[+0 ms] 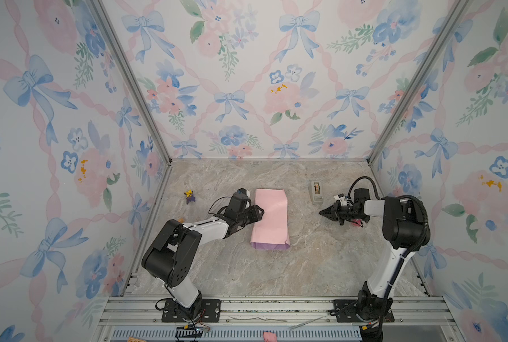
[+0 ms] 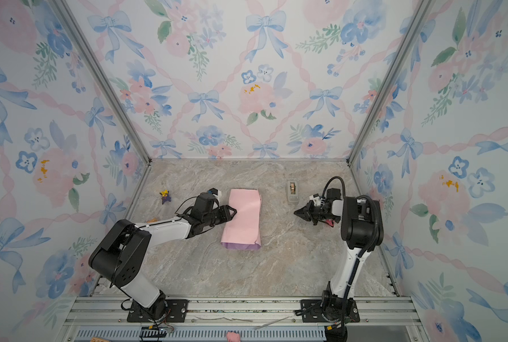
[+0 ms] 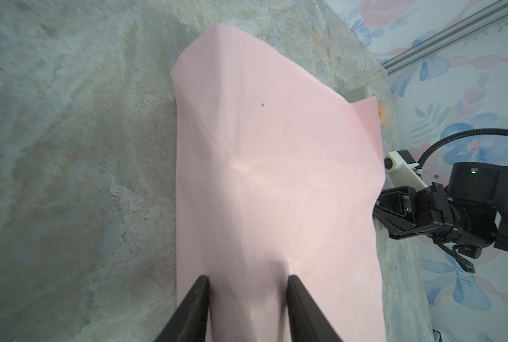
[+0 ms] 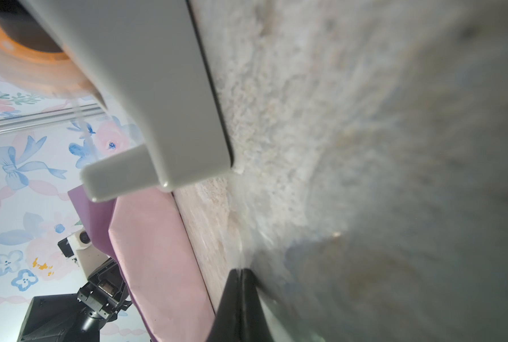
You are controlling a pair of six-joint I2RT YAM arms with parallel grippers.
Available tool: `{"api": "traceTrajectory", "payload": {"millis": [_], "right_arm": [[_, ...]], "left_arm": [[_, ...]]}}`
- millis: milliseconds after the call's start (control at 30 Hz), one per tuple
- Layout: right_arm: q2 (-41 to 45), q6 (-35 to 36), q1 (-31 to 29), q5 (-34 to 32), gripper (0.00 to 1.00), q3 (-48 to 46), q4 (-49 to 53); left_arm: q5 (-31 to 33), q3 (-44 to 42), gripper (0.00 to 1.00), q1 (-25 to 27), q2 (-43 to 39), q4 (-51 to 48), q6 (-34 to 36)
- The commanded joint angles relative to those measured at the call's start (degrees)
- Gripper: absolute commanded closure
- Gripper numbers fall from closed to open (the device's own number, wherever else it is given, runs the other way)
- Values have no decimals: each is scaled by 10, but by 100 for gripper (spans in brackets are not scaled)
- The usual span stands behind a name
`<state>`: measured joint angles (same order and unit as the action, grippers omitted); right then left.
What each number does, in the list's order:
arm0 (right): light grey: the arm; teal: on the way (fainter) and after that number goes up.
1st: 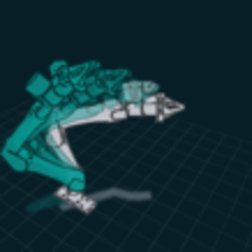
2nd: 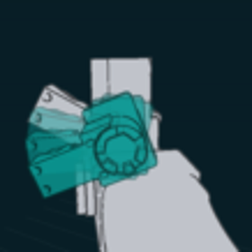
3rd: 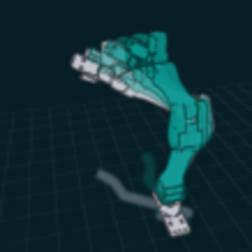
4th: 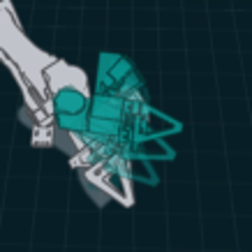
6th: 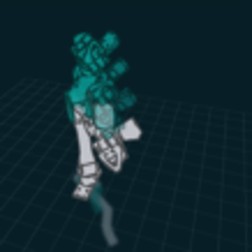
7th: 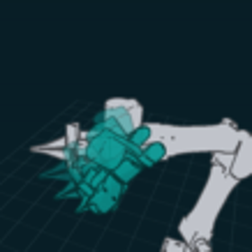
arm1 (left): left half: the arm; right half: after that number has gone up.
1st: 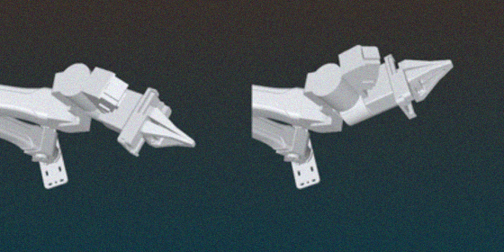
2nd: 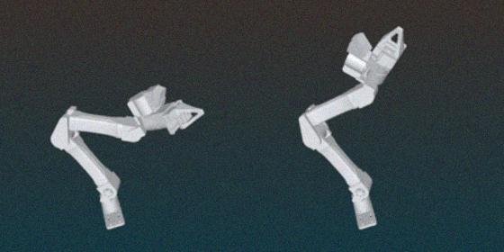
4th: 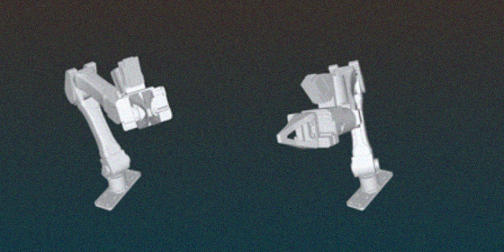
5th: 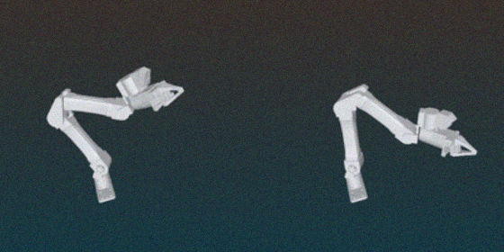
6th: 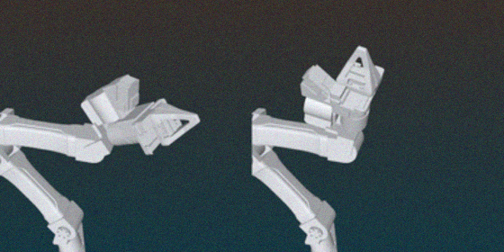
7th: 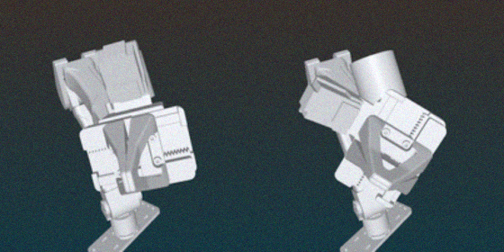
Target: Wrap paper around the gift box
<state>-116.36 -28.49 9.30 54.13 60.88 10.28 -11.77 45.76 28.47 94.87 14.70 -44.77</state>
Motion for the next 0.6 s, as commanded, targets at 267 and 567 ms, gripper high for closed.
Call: {"api": "traceTrajectory", "payload": {"millis": [267, 567], "right_arm": [[105, 80, -15, -15, 100, -3, 101], [208, 322, -176, -71, 100, 144, 351]], "left_arm": [[19, -10, 56, 2, 15, -70, 21], [18, -11, 56, 3, 14, -70, 23]]}}
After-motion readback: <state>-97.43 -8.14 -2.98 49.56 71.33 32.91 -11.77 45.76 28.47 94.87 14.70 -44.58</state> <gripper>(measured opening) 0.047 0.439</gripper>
